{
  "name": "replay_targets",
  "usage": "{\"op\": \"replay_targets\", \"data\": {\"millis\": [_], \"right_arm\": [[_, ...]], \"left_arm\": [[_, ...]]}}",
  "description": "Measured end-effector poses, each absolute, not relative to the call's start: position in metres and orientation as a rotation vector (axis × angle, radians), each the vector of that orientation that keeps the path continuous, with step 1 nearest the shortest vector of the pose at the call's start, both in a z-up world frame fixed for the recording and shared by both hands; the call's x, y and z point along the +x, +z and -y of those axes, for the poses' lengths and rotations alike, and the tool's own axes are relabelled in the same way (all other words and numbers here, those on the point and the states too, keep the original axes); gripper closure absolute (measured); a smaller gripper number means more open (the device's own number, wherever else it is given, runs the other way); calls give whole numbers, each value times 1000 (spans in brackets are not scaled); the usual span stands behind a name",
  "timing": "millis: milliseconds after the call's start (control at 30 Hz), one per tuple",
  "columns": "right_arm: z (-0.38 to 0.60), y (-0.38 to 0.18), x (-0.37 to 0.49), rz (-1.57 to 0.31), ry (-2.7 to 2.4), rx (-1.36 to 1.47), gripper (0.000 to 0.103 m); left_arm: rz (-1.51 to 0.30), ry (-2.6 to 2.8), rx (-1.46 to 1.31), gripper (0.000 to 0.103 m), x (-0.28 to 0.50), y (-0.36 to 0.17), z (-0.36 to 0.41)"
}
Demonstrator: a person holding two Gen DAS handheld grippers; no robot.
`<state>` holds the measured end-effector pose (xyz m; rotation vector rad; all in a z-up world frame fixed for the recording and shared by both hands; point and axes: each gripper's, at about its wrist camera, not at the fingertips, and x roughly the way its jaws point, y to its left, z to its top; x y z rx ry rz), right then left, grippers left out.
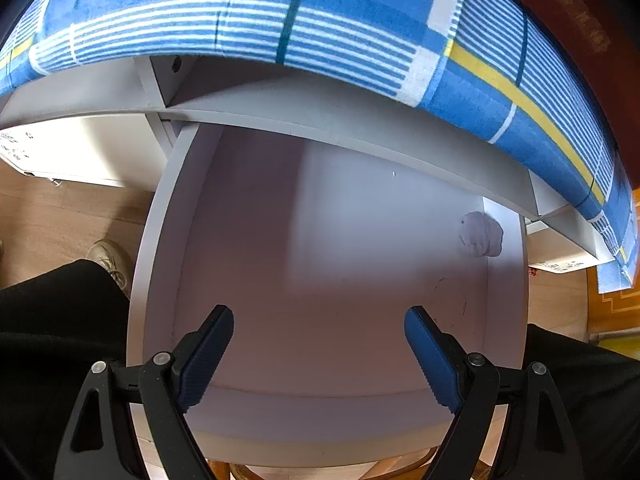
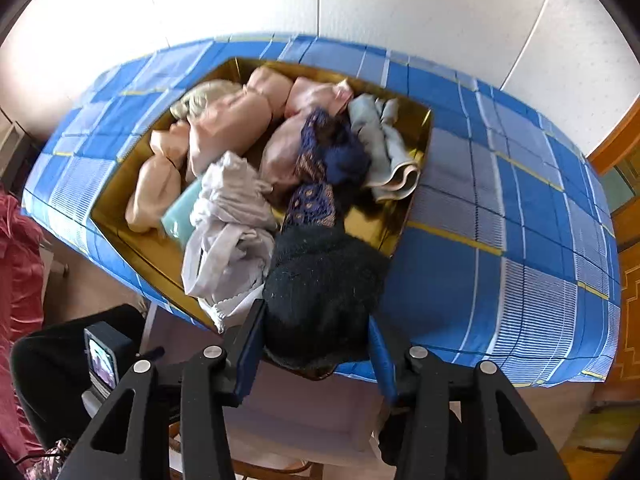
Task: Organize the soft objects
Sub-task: 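Lower the black beanie into the tray and open the right gripper, then move the right tool back to the shelf toward the lilac sock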
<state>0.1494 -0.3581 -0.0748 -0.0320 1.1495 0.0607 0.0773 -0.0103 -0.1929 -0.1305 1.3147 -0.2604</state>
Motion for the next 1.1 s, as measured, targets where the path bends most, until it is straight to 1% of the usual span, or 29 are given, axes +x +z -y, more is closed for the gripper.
{"op": "replay_targets", "data": {"millis": [133,233,400,500,700,867,1000,1100], "right_arm": [[353,-75,143,-1126,85,-74,59],[345,-91,147,-1157,98,-103,61],[339,-116,164,-1179,81,-91,60],[346,-122,167,-1198,95,-25,57],[369,-103,136,-1091,142,37,56],[376,-95,103,-1014,172,21,56],[370,-101,78,-981,212,6,56],[365,-117,60,-986,240,-17,56]], "left_arm": [[-1315,-269,-107,15,76,-194,15],[-1315,-273,-99,15,75,-194,16],[-1322,-272,-95,15,75,-197,18],[-1326,-265,-96,15,75,-199,17],[-1338,-247,-93,15,77,-204,18],[-1339,-237,-76,15,76,-206,20],[-1343,-215,-80,15,77,-209,18],[-1350,-197,-93,15,79,-211,15]]}}
